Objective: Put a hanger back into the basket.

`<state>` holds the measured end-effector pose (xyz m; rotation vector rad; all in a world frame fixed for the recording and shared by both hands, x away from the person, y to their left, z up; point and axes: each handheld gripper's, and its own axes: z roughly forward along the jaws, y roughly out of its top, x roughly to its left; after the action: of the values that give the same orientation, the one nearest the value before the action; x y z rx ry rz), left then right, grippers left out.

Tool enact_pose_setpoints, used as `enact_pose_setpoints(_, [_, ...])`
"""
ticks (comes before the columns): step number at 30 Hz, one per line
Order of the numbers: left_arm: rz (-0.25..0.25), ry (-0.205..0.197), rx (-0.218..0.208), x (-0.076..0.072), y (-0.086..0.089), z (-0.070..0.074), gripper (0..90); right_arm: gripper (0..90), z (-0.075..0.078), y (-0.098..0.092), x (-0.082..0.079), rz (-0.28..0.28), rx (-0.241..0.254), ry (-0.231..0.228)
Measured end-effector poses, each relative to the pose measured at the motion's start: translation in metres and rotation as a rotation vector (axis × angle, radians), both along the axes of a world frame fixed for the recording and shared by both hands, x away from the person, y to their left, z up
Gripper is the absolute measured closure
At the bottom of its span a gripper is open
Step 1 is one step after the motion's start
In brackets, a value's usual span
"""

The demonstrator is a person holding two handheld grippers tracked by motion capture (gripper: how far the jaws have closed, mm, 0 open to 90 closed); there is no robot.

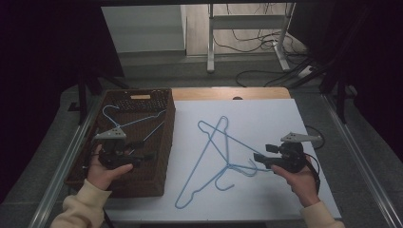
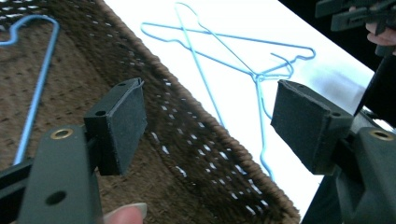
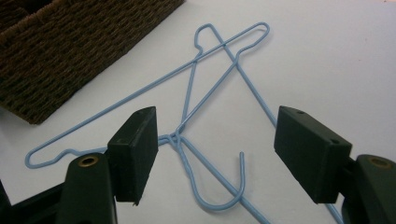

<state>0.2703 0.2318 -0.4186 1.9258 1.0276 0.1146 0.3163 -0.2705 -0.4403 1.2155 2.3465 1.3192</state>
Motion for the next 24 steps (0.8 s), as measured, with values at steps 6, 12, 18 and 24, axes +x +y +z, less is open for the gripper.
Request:
enact_pose_setpoints(6, [-0.029,0.009,0.012,-0.007,-0.017,-0.003,26.0,30.5,-0.002,-0.001,-0.001,-0.002,-0.002,-0.003])
enact_pose_setpoints(12, [-0.057,0.000,0.035,-0.016,-0.034,-0.003,26.2,30.5,-0.003,0.000,-0.001,0.004,-0.006,-0.003])
enact_pose_setpoints(18, [-0.077,-0.001,0.042,-0.017,-0.046,-0.001,26.2,30.5,-0.004,-0.002,-0.003,0.007,-0.004,-0.004])
enact_pose_setpoints(24, [-0.096,0.004,0.045,-0.016,-0.053,-0.003,26.1,30.5,-0.004,-0.005,-0.004,0.001,-0.003,-0.005])
